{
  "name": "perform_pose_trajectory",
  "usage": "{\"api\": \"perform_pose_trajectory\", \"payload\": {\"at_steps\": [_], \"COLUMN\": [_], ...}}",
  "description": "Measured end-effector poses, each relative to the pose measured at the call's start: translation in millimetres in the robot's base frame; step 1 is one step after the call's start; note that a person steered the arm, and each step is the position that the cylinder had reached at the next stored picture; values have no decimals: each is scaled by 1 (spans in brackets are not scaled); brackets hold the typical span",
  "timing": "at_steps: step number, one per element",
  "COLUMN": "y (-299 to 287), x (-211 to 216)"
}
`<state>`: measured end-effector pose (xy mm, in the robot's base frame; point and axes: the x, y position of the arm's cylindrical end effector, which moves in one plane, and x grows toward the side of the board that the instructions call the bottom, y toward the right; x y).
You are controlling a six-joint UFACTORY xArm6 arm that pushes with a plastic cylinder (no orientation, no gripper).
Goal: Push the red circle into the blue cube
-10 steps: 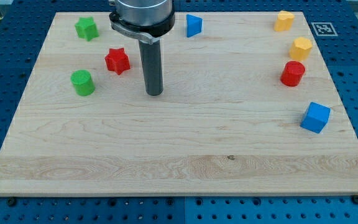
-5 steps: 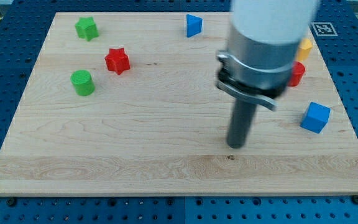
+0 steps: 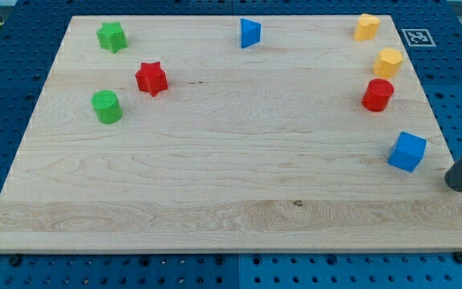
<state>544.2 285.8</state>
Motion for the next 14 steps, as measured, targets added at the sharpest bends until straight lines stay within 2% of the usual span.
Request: {"api": "perform_pose_trajectory", "payload": {"at_steps": [3,8,9,11,14], "y": [8,-2,-12,-63,-65], "x": [-33,-27,-10,-10,-16]}}
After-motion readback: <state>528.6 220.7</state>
